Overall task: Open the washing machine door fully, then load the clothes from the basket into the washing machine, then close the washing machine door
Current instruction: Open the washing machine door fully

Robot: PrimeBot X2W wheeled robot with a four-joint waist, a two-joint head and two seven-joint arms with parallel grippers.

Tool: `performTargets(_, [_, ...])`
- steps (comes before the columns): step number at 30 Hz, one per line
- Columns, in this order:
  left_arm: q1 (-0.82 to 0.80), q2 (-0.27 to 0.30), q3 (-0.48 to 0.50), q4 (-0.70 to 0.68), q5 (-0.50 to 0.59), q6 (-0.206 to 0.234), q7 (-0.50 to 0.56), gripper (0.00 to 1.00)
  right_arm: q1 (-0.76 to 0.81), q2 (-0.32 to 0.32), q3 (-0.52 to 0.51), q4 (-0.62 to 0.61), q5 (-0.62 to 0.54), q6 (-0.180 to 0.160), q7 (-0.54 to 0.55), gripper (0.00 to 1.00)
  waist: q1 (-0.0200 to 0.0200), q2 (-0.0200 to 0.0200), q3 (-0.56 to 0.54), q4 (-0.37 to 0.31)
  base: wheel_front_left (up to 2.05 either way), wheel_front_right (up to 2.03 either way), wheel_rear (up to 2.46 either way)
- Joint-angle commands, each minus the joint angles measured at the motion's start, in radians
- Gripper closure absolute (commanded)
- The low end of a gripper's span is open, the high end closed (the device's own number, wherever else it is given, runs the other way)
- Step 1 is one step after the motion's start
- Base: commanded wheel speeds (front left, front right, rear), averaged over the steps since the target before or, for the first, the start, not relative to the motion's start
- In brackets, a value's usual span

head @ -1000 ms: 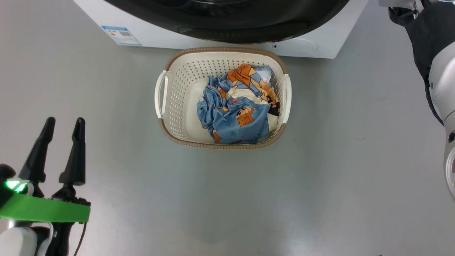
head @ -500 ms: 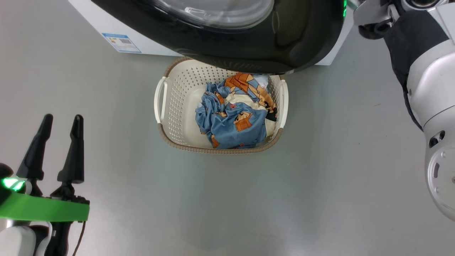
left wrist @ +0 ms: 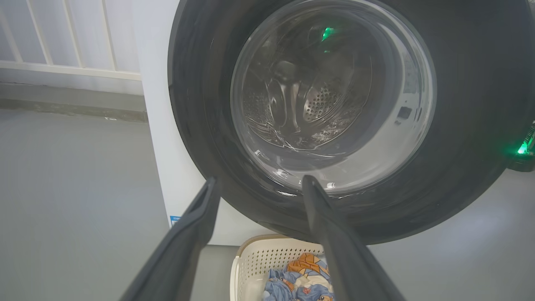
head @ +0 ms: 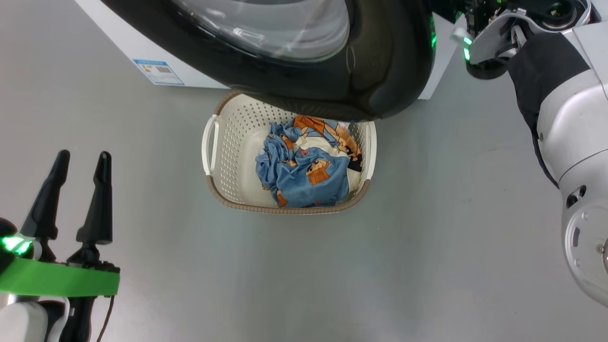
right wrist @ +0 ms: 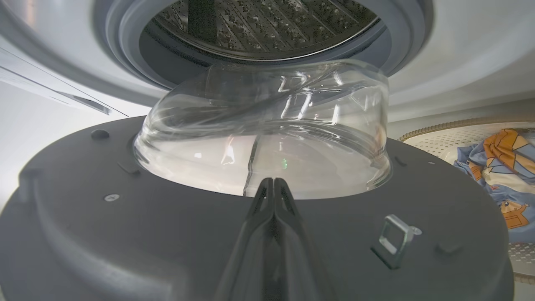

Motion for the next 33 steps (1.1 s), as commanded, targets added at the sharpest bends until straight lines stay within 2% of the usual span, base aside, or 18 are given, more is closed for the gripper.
performTargets(1, [-0.002,0.043,0.041,-0.026,0.015,-0.002,-0.006,0.00,0.005,0.039,0.009,-0.024,0.017,0.002,0.016,1.00,0.0000,0.0000,-0.007,-0.002,0.00,0.00,0.00])
performTargets(13, [0.029,0.044,0.036,-0.031,0.036,-0.002,-0.006,0.00,0.124,0.039,0.123,-0.094,0.168,0.002,0.127,1.00,0.0000,0.0000,-0.075,-0.032,0.00,0.00,0.00])
performTargets(22, [0.046,0.041,0.029,-0.039,0.047,-0.002,-0.006,0.00,0.255,0.039,0.217,-0.180,0.264,0.002,0.142,1.00,0.0000,0.0000,-0.100,-0.045,0.00,0.00,0.00])
performTargets(33, [0.043,0.040,0.012,-0.036,0.049,-0.002,-0.006,0.00,0.422,0.039,0.424,-0.338,0.452,0.002,0.166,1.00,0.0000,0.0000,-0.119,-0.037,0.00,0.00,0.00])
